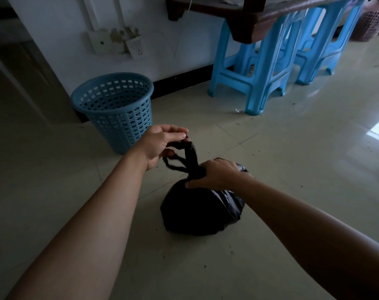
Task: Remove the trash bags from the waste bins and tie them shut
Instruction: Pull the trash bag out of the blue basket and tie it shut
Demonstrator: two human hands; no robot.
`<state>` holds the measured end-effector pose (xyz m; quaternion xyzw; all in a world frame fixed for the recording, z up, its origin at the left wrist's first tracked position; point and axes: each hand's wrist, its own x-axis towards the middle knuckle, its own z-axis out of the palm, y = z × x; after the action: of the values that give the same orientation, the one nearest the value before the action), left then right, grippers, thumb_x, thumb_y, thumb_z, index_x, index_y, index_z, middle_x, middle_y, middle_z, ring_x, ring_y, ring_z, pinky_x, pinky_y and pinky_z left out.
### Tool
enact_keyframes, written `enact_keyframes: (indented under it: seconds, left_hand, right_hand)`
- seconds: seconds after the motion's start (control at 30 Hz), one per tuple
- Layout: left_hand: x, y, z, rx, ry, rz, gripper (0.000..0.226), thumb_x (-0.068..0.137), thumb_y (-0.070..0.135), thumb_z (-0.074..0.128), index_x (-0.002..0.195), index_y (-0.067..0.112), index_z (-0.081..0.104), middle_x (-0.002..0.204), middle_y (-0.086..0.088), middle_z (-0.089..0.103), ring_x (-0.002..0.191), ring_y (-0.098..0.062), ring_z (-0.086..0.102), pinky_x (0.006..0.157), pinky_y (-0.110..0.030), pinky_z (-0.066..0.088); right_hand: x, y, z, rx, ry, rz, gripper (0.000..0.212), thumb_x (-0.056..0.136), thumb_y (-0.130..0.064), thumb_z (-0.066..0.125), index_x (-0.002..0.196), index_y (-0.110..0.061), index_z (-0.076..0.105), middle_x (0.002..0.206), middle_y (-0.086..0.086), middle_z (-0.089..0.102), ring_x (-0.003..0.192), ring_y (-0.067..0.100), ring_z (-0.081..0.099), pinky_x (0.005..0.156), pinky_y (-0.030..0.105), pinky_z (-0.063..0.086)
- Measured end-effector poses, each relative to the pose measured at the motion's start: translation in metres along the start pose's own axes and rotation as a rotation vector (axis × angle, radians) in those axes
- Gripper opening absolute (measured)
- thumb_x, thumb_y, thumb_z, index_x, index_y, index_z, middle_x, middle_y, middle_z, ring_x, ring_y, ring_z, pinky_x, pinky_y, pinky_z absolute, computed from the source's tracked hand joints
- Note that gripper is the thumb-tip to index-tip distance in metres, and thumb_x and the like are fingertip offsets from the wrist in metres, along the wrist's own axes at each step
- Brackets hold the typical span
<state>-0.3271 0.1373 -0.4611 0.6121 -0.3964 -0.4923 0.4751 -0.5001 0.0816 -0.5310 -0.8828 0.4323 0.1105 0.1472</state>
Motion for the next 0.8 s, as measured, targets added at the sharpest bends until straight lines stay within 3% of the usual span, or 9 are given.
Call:
enact_keyframes:
  seconds: [0.07, 0.13, 0.27, 0.37, 0.47, 0.57, 0.67, 0.73, 0.8]
  left_hand:
    - [0.0, 0.0, 0.0, -0.021, -0.082, 0.001, 0.011, 0.087, 0.013, 0.063, 0.091, 0.017, 0.072, 0.086, -0.002, 0.072, 0.074, -0.011, 0.062, 0.058, -0.023, 0.039]
    - [0.002, -0.006, -0.003, -0.088, -0.061, -0.016, 0.012, 0.088, 0.018, 0.061, 0.096, 0.016, 0.07, 0.09, -0.003, 0.07, 0.074, -0.012, 0.059, 0.06, -0.024, 0.039]
    - [0.009, -0.034, -0.012, 0.023, 0.287, -0.198, 0.019, 0.09, 0.025, 0.059, 0.107, 0.016, 0.06, 0.08, -0.001, 0.058, 0.066, -0.015, 0.049, 0.057, -0.026, 0.036]
    - [-0.003, -0.059, -0.007, 0.167, 0.159, -0.392, 0.016, 0.087, 0.029, 0.064, 0.097, 0.018, 0.06, 0.078, -0.003, 0.057, 0.067, -0.017, 0.051, 0.059, -0.026, 0.034]
    - [-0.002, -0.064, -0.007, -0.099, 0.196, -0.348, 0.013, 0.087, 0.005, 0.058, 0.079, 0.015, 0.059, 0.059, 0.0, 0.067, 0.055, -0.013, 0.061, 0.053, -0.021, 0.038]
    - [0.009, -0.055, -0.018, -0.431, 0.303, -0.229, 0.024, 0.09, -0.003, 0.048, 0.077, 0.013, 0.061, 0.047, 0.002, 0.064, 0.045, -0.007, 0.06, 0.046, -0.018, 0.041]
    - [0.005, -0.057, -0.014, -0.502, 0.165, -0.232, 0.017, 0.089, 0.003, 0.053, 0.08, 0.017, 0.059, 0.063, 0.001, 0.069, 0.063, -0.011, 0.065, 0.066, -0.026, 0.046]
    - [-0.001, -0.068, -0.007, -0.37, 0.024, -0.254, 0.014, 0.082, 0.004, 0.061, 0.087, 0.017, 0.06, 0.082, -0.001, 0.07, 0.08, -0.015, 0.066, 0.075, -0.029, 0.048]
    - [-0.006, -0.077, 0.001, -0.204, -0.102, -0.28, 0.031, 0.079, -0.002, 0.064, 0.105, 0.013, 0.062, 0.099, -0.004, 0.07, 0.093, -0.018, 0.065, 0.077, -0.026, 0.052]
  right_hand:
    - [-0.002, -0.005, 0.008, -0.045, 0.089, 0.04, 0.078, 0.072, -0.09, 0.034, 0.092, -0.02, 0.064, 0.074, -0.001, 0.059, 0.065, 0.017, 0.055, 0.055, 0.027, 0.036]
    - [-0.001, -0.005, 0.015, 0.039, 0.145, 0.061, 0.068, 0.085, -0.078, 0.033, 0.085, -0.015, 0.059, 0.075, 0.002, 0.059, 0.062, 0.02, 0.053, 0.055, 0.029, 0.037]
    - [-0.003, -0.003, 0.017, 0.327, 0.059, 0.037, 0.045, 0.094, -0.057, 0.044, 0.09, -0.013, 0.054, 0.086, 0.009, 0.06, 0.077, 0.029, 0.057, 0.065, 0.034, 0.041]
    - [0.003, -0.003, 0.016, 0.607, -0.013, 0.042, 0.03, 0.093, -0.046, 0.054, 0.093, -0.015, 0.055, 0.092, 0.008, 0.06, 0.086, 0.027, 0.058, 0.076, 0.036, 0.046]
    - [0.011, -0.002, 0.016, 0.957, -0.011, 0.1, 0.027, 0.093, -0.032, 0.057, 0.071, -0.016, 0.053, 0.072, 0.007, 0.055, 0.071, 0.024, 0.054, 0.07, 0.041, 0.043]
    - [0.01, 0.007, 0.012, 0.997, -0.021, 0.226, 0.032, 0.093, -0.022, 0.052, 0.063, -0.013, 0.047, 0.057, 0.005, 0.048, 0.048, 0.016, 0.042, 0.055, 0.028, 0.034]
    - [0.002, 0.016, 0.004, 1.092, -0.099, 0.265, 0.025, 0.093, -0.02, 0.055, 0.07, -0.008, 0.057, 0.058, 0.006, 0.056, 0.044, 0.014, 0.043, 0.044, 0.023, 0.032]
    - [-0.002, 0.02, 0.001, 1.325, -0.162, 0.279, 0.023, 0.094, -0.019, 0.055, 0.075, -0.007, 0.059, 0.06, 0.005, 0.058, 0.045, 0.014, 0.048, 0.044, 0.023, 0.038]
    - [-0.004, 0.023, -0.001, 1.53, -0.265, 0.247, 0.025, 0.098, -0.022, 0.05, 0.078, -0.009, 0.059, 0.061, 0.002, 0.058, 0.05, 0.014, 0.05, 0.05, 0.024, 0.043]
